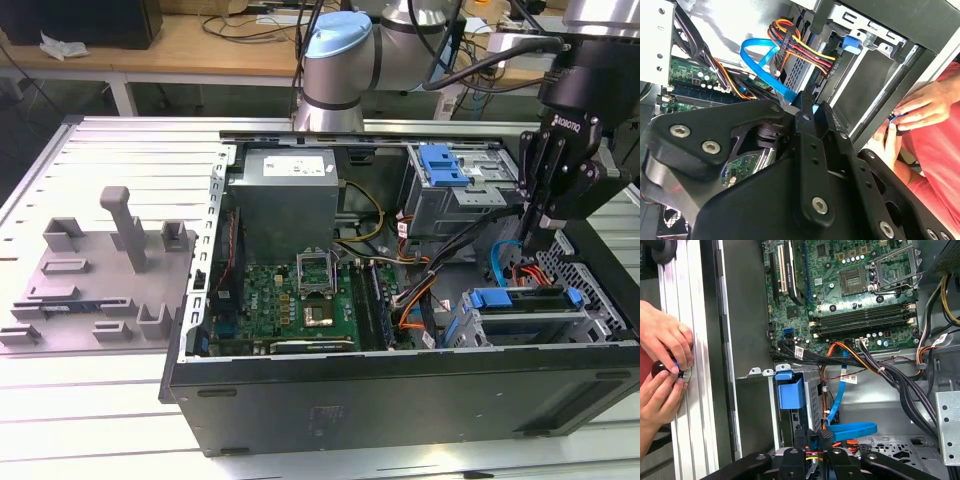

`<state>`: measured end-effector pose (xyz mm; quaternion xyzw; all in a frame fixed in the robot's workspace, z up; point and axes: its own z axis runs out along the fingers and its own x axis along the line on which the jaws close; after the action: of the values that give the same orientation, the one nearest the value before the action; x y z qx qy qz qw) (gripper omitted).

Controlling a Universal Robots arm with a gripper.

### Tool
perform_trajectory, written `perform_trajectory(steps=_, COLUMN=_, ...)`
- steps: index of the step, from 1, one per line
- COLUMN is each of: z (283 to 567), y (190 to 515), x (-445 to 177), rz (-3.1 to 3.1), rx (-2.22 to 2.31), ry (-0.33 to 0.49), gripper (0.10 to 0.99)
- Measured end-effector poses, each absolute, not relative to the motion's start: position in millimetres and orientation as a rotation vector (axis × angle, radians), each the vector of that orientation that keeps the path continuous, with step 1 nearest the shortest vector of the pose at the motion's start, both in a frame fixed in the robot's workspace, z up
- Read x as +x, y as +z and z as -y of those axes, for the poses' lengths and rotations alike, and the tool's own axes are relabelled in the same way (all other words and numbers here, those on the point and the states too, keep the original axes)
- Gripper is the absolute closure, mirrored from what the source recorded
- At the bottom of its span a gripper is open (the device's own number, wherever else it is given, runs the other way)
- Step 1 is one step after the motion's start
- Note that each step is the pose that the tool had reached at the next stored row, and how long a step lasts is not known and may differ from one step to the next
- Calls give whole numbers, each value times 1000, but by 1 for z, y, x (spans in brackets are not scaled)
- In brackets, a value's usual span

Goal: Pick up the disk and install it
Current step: 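Insert the second disk wire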

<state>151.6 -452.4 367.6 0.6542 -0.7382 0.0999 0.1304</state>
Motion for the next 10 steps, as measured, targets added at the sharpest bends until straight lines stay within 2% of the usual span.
perform_trajectory(steps=10, z=454, y=365, x=152, rz=2160, rx=1916, ry=263, gripper=859)
